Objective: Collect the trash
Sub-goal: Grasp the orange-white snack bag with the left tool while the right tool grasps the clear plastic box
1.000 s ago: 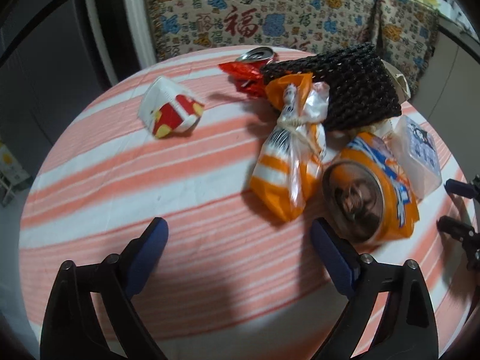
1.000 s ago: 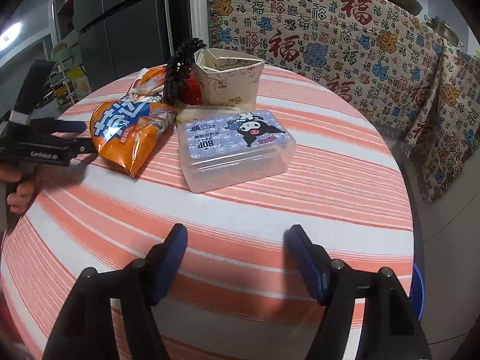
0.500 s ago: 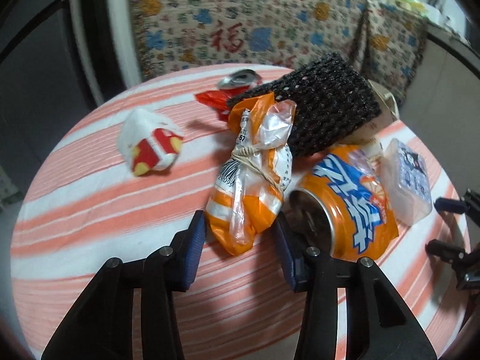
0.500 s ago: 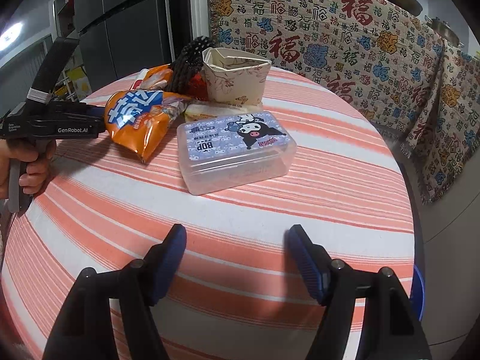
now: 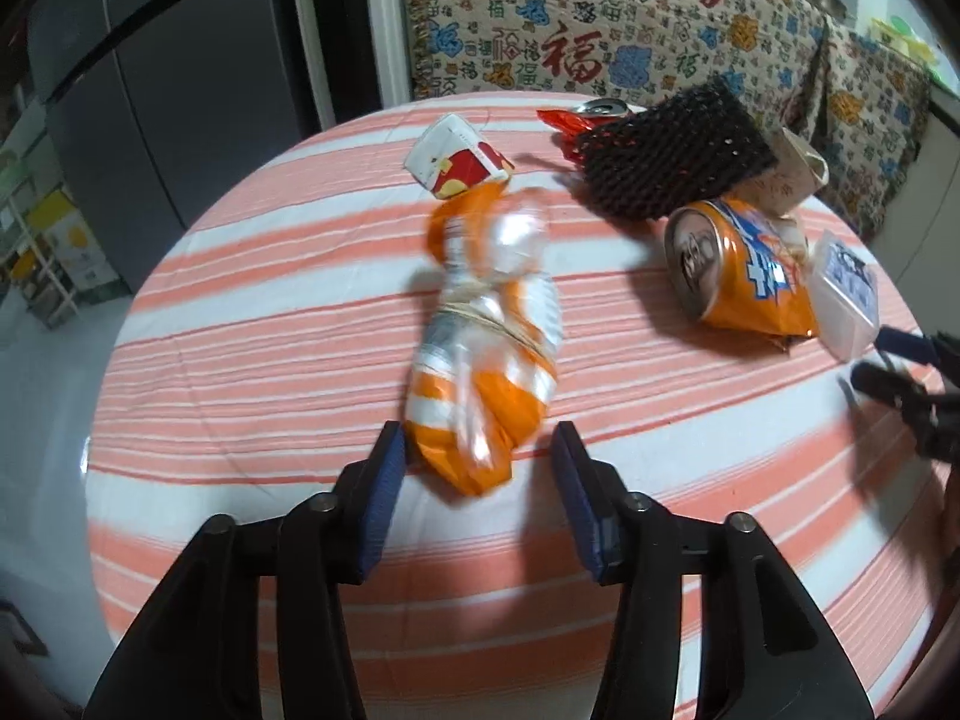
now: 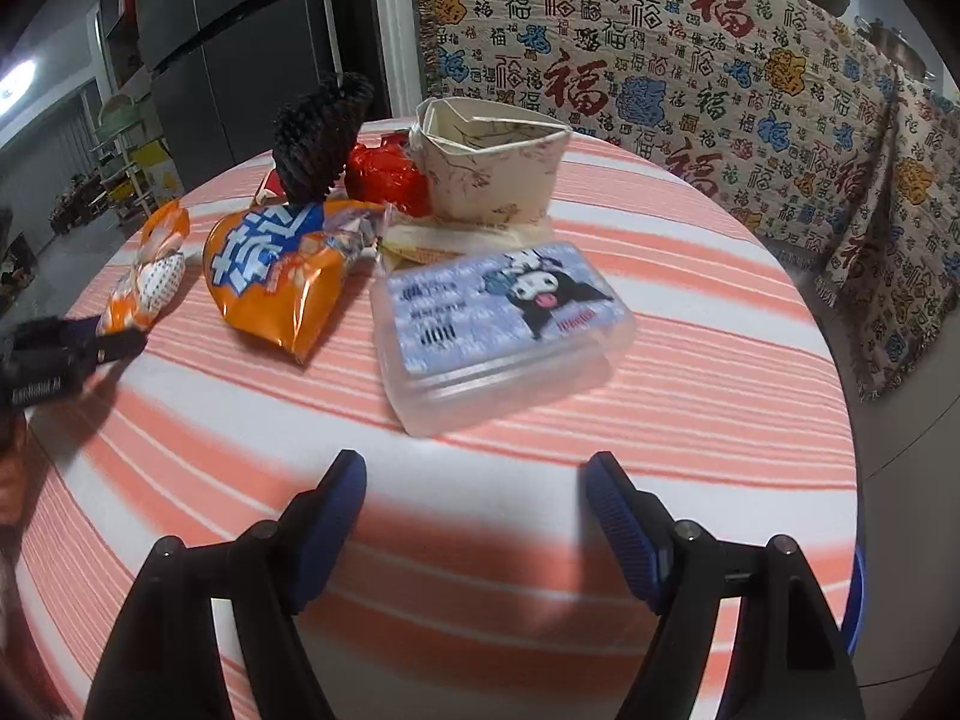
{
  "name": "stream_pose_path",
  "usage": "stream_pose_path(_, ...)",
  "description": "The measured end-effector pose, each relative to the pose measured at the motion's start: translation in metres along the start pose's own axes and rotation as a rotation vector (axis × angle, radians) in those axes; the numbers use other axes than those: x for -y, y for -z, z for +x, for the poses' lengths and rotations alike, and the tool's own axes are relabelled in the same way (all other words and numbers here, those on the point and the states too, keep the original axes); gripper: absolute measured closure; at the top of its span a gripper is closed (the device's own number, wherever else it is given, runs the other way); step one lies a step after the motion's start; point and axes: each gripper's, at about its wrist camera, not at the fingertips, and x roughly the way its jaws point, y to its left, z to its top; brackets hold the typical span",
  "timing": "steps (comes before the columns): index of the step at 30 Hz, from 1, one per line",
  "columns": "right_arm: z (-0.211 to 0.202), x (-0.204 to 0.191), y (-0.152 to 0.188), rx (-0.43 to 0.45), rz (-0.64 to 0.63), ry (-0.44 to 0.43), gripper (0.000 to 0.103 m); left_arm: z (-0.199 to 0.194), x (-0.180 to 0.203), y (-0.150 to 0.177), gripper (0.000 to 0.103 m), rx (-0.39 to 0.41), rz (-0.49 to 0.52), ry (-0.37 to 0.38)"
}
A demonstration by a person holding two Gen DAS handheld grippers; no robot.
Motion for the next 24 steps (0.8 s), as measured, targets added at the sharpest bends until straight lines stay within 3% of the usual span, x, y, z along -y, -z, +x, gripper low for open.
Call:
stream_pose_path(2,0.004,0.006,-0.007,0.009,0.045,-0.005,0.026,0.003,0.001,-0.002,0.035,-0.003,-0.001,0.012)
stream_pose_path(5,0.009,0.022,-0.014,0.009,0.11,0.008,0.028,0.004,-0.001,-0.001,0.028,-0.007,0.002,0.003)
stream_pose_path(10,0.001,0.054,-0.004,-0.015,0.16,0.108,0.028,0.006,-0.011,-0.002,0.02,-0.026,-0.017,-0.007)
stream_pose_path(13,-0.004,0.075,0.004,-0.025,0.189,0.195,0.028,0.008,-0.018,0.0,0.011,-0.037,-0.033,-0.018)
stream_pose_path(16,-0.01,0.087,0.01,-0.034,0.229,0.226,0.028,0.01,-0.023,0.001,0.003,-0.044,-0.037,-0.023)
stream_pose_path(18,-0.014,0.086,0.012,-0.034,0.261,0.213,0.026,0.012,-0.026,0.001,0.0,-0.042,-0.042,-0.022)
stream_pose_path(20,-0.02,0.076,0.012,-0.001,0.287,0.134,0.026,0.012,-0.026,0.002,0.0,-0.039,-0.036,-0.015)
stream_pose_path(24,-0.009,0.041,-0.012,0.026,0.257,0.064,0.026,0.012,-0.025,0.001,0.001,-0.032,-0.023,-0.001)
